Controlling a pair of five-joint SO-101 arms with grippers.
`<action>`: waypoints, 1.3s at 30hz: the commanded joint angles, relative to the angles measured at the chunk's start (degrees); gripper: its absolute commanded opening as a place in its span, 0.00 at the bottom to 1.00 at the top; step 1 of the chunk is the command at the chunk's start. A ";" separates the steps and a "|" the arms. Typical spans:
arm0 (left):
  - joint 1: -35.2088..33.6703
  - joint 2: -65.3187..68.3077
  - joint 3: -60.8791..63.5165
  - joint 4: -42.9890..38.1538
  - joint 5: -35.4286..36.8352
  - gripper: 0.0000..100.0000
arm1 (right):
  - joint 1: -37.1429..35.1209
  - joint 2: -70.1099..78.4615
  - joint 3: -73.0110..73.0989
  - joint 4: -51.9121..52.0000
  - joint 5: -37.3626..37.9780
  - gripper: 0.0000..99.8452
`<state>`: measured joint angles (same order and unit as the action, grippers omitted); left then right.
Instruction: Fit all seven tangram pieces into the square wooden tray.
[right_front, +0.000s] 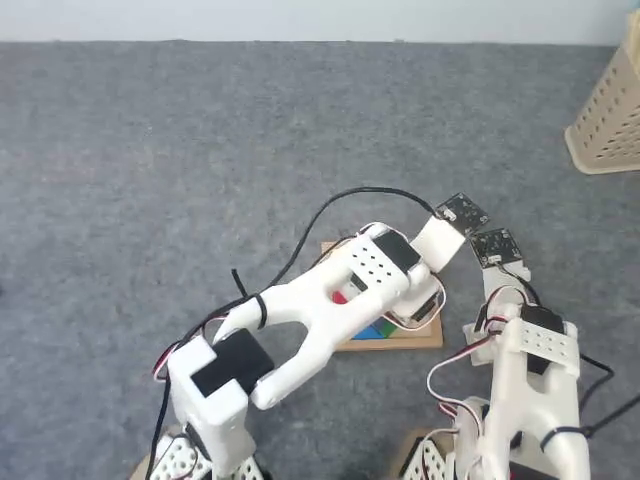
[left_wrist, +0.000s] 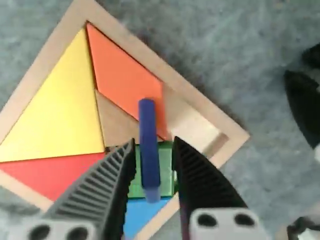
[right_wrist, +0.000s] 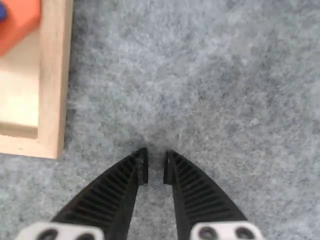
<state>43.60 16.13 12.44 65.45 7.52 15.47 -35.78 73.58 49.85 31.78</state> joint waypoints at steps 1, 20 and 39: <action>0.09 -1.05 -2.77 0.88 0.35 0.12 | 1.01 -0.66 0.09 -1.01 -0.44 0.09; -2.81 -9.76 -4.35 6.42 -2.46 0.11 | 1.01 -0.66 0.09 -1.10 -0.44 0.09; -3.96 -13.36 14.55 -11.08 -2.46 0.01 | 1.01 -0.66 0.09 -1.10 -0.44 0.09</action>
<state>38.07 6.20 27.12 55.16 5.67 15.47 -35.78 73.58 49.85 31.78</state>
